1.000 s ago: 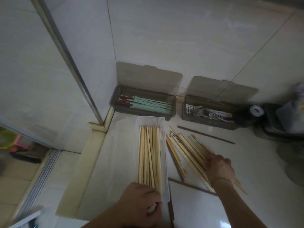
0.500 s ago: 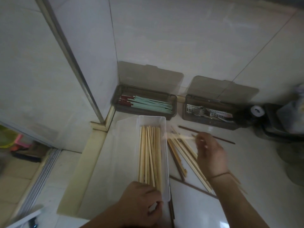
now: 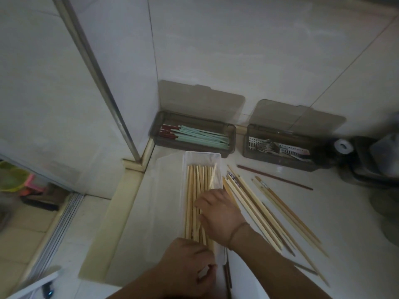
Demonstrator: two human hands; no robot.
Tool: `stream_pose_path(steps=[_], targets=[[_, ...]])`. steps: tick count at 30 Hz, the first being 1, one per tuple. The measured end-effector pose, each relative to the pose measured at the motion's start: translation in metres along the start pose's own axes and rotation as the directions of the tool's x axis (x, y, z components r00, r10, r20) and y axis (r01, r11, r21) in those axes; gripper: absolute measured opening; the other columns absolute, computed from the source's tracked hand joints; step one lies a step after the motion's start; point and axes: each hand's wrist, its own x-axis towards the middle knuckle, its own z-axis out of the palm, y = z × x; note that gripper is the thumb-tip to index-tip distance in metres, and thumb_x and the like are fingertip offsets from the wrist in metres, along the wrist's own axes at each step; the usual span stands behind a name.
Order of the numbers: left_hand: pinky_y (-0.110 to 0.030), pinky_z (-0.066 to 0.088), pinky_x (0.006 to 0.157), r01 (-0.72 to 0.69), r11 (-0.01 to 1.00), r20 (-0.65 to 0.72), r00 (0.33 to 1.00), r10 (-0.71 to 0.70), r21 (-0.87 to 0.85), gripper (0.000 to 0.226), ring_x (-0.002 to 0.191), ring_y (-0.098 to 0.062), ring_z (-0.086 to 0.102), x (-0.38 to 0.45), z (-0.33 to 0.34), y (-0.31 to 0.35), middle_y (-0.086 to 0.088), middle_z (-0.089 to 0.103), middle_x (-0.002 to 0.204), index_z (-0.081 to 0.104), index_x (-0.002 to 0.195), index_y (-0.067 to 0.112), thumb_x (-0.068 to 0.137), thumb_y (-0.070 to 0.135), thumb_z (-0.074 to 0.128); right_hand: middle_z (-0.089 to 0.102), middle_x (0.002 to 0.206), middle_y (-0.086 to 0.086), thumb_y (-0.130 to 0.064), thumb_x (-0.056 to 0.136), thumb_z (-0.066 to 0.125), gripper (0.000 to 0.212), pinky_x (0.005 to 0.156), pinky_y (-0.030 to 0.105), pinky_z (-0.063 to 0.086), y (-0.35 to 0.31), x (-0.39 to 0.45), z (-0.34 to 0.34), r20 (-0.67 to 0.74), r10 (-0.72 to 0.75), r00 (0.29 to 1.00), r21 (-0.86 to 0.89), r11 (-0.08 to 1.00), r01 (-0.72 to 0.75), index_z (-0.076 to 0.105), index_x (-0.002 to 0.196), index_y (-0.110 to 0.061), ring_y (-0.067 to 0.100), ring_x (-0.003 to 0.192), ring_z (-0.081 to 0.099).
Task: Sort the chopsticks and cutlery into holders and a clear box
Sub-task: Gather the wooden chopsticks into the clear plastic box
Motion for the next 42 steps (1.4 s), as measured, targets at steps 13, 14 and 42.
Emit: stream_pose_path(steps=[13, 14, 42], targets=[[-0.023, 0.033, 0.046, -0.012, 1.000, -0.009, 1.000, 0.012, -0.013, 0.018, 0.050, -0.011, 0.040, 0.001, -0.001, 0.001, 0.005, 0.047, 0.057, 0.058, 0.065, 0.022, 0.074, 0.022, 0.073, 0.067, 0.099, 0.004, -0.019, 0.091, 0.054, 0.017, 0.085, 0.027, 0.041, 0.050, -0.059, 0.006, -0.465, 0.602, 0.649, 0.357, 0.799, -0.484, 0.070, 0.096, -0.014, 0.023, 0.095, 0.058], [-0.023, 0.033, 0.046, -0.011, 1.000, -0.008, 1.000, 0.011, -0.017, 0.018, 0.050, -0.011, 0.040, 0.001, -0.001, 0.001, 0.005, 0.047, 0.057, 0.058, 0.065, 0.022, 0.074, 0.022, 0.074, 0.067, 0.099, 0.006, -0.017, 0.090, 0.057, 0.015, 0.081, 0.027, 0.040, 0.067, -0.072, 0.010, -0.410, 0.692, 0.594, 0.335, 0.720, -0.607, 0.070, 0.097, -0.014, 0.027, 0.094, 0.058], [-0.021, 0.033, 0.047, -0.011, 1.000, -0.002, 1.000, 0.011, 0.001, 0.018, 0.050, -0.010, 0.042, 0.001, 0.000, 0.001, 0.005, 0.050, 0.059, 0.057, 0.066, 0.024, 0.072, 0.023, 0.074, 0.064, 0.070, -0.007, -0.036, 0.099, 0.040, 0.026, 0.052, 0.023, 0.043, 0.058, -0.060, -0.067, -0.271, 0.838, 0.474, 0.614, 0.530, -0.585, 0.063, 0.096, -0.024, 0.010, 0.060, 0.058]])
